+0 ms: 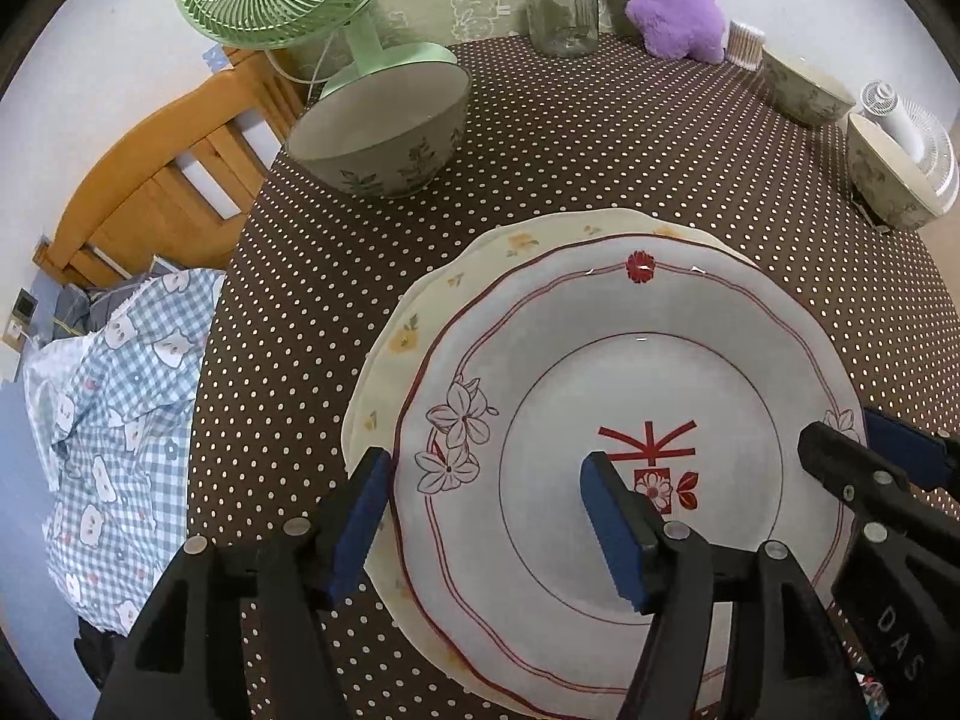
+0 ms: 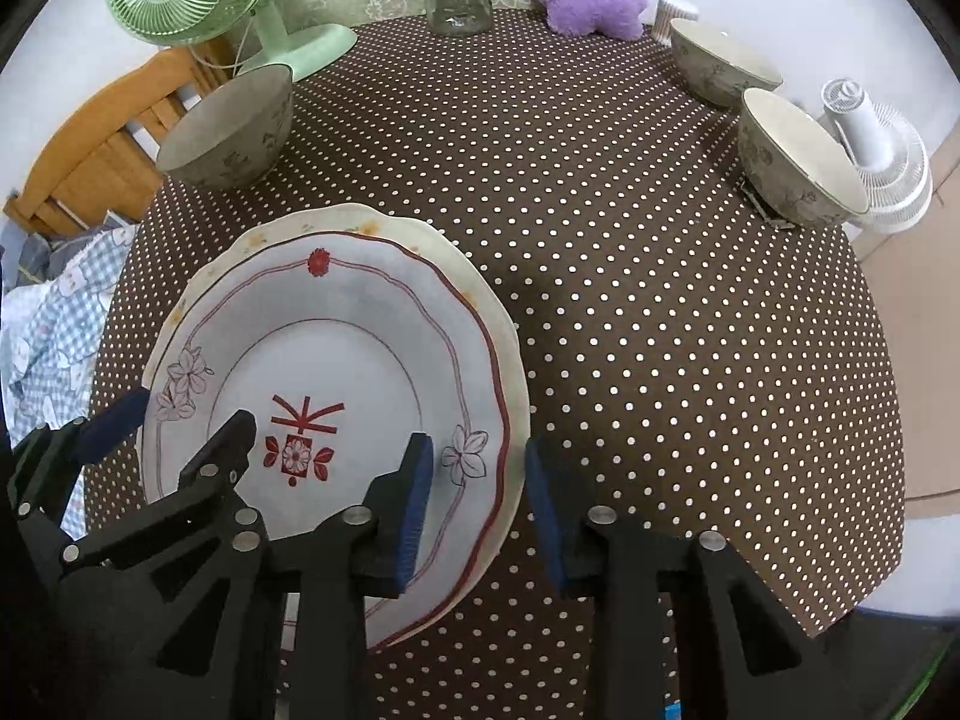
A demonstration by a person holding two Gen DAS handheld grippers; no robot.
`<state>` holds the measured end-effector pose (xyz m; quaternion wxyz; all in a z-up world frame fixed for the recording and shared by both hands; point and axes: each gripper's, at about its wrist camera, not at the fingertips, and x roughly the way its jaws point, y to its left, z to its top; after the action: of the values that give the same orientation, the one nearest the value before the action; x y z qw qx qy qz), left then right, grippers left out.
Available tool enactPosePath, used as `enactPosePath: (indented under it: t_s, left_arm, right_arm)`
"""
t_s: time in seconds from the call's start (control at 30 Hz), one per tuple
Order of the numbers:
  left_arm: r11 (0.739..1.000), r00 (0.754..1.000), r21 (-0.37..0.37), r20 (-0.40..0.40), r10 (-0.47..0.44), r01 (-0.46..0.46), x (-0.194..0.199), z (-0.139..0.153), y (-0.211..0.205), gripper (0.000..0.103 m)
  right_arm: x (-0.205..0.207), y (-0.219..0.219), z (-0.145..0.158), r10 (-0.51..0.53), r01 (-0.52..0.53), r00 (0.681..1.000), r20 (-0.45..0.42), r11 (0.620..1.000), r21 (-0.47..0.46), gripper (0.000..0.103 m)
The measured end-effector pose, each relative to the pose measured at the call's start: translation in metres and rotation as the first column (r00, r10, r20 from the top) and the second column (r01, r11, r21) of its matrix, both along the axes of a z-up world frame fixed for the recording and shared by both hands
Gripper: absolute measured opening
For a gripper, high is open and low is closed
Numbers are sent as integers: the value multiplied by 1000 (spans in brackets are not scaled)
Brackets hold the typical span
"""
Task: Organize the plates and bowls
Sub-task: 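Open both grippers and lift them off the plate stack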
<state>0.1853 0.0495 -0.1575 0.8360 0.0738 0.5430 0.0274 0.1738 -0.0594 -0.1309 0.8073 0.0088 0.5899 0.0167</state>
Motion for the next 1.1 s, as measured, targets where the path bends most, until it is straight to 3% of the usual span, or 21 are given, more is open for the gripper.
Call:
enactPosePath:
  t_s: [0.13, 0.17, 0.67, 0.77, 0.9, 1.1]
  left_arm:
    - [1000, 1000, -15, -1, 8, -8, -1, 1, 2, 70]
    - [1000, 1000, -20, 0, 7, -7, -2, 2, 2, 72]
    - [998, 1000, -57, 24, -10, 11, -6, 18, 9, 83]
    - [997, 999, -70, 34, -19, 22, -6, 25, 9, 87]
    - [995, 998, -94, 57, -38, 44, -7, 35, 5, 91]
    - [989, 992, -120, 100, -74, 85, -8, 56, -14, 93]
  right_arm:
    - [1, 3, 1, 4, -4, 1000, 11, 1000, -10, 34]
    - [2, 5, 2, 16, -16, 1000, 21, 1000, 0, 27]
    - [22, 19, -1, 14, -14, 999, 43, 1000, 8, 27]
    - [21, 10, 1, -1, 0, 1000, 29, 999, 33, 34]
    - [13, 1, 16, -24, 21, 997, 67, 999, 43, 65]
    - [4, -23, 41, -90, 85, 991, 100, 995, 48, 68]
